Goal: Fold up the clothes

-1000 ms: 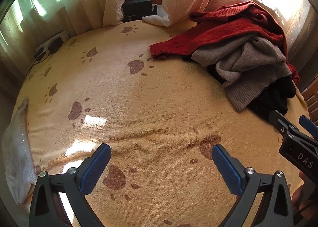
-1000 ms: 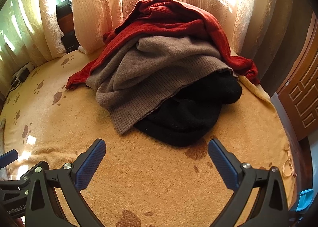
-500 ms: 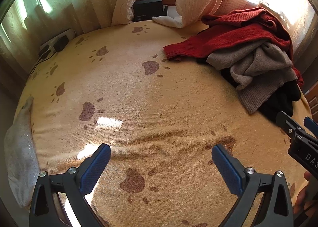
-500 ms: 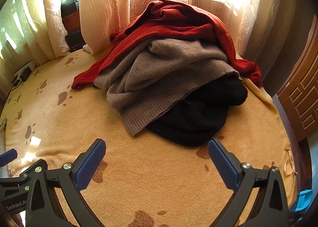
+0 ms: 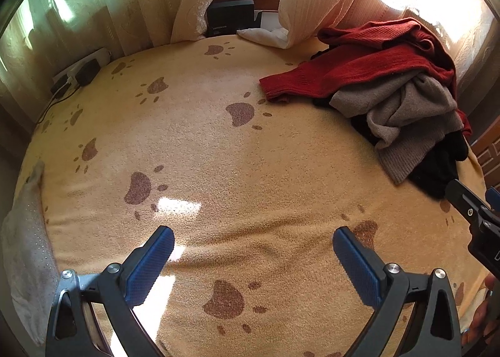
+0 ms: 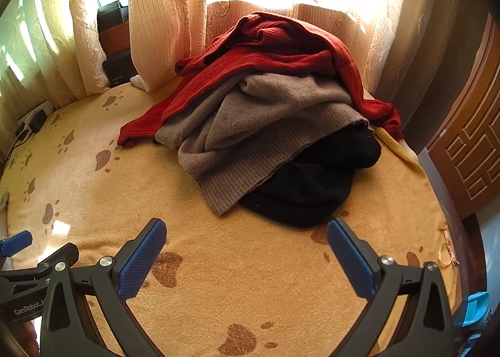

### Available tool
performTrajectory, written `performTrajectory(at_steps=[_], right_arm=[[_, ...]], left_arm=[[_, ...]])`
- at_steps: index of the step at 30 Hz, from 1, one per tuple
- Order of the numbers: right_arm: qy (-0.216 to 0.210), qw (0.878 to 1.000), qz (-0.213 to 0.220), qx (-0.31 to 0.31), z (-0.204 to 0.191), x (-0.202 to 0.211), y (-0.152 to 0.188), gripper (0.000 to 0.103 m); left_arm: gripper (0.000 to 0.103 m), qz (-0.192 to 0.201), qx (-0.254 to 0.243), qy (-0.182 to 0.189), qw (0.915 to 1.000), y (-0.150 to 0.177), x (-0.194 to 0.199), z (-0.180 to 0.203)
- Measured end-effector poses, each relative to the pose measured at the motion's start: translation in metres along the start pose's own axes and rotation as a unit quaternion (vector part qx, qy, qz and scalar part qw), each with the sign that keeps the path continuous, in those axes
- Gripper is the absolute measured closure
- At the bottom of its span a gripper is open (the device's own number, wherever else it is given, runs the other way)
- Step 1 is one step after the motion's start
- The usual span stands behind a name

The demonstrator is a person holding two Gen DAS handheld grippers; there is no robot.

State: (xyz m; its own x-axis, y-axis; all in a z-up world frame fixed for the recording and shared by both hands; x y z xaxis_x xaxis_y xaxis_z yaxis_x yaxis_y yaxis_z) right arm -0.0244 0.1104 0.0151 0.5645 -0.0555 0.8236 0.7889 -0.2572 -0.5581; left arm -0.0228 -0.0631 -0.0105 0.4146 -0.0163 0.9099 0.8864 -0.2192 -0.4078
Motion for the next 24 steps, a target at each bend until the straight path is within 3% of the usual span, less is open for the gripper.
performTrajectory(at_steps=[24], right_arm=[[0.053,0.999,0.001,0.007,-0.024,0.002,0.008,0.000]], left_arm=[[0.000,0.000,-0.022,0.030,0.9993,-0.004,-0.014,-0.013]])
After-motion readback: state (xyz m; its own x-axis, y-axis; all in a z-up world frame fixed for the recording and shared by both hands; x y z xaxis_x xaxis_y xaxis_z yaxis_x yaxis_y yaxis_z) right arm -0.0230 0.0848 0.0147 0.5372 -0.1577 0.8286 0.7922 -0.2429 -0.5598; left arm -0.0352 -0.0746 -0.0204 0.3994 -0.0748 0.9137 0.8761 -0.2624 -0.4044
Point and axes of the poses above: each gripper's, at about its wrist camera, not at the fingertips, and x roughly against the way its jaws point, z to its right, y to its underside, the point moved 1 cm from there along -x, roughly the way its jaws point, and after that the axes turned 13 degrees about -x, right-handed, at the moved point
